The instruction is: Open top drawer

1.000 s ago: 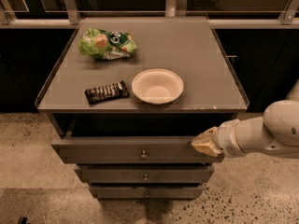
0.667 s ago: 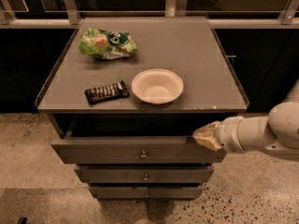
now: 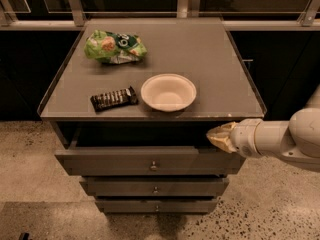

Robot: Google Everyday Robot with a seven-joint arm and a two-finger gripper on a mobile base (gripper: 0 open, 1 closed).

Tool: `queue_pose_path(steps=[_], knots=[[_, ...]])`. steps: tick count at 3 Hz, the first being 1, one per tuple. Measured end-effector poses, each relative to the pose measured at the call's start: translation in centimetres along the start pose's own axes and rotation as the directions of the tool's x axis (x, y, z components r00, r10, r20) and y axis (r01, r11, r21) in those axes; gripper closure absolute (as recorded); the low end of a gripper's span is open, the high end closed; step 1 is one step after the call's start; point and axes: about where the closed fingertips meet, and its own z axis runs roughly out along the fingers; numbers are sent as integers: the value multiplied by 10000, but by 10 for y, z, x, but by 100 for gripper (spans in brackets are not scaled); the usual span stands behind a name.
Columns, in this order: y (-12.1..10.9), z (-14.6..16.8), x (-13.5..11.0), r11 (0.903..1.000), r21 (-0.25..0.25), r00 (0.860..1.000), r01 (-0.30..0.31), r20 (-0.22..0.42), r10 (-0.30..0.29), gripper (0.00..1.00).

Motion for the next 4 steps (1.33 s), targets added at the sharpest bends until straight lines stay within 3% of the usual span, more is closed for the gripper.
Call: queue_pose_path(steps=[1, 4], knots=[[0, 0, 0, 10000, -2, 10000, -2, -2, 2, 100], [8, 55, 29, 9969, 455, 9973, -637, -349, 653, 100]])
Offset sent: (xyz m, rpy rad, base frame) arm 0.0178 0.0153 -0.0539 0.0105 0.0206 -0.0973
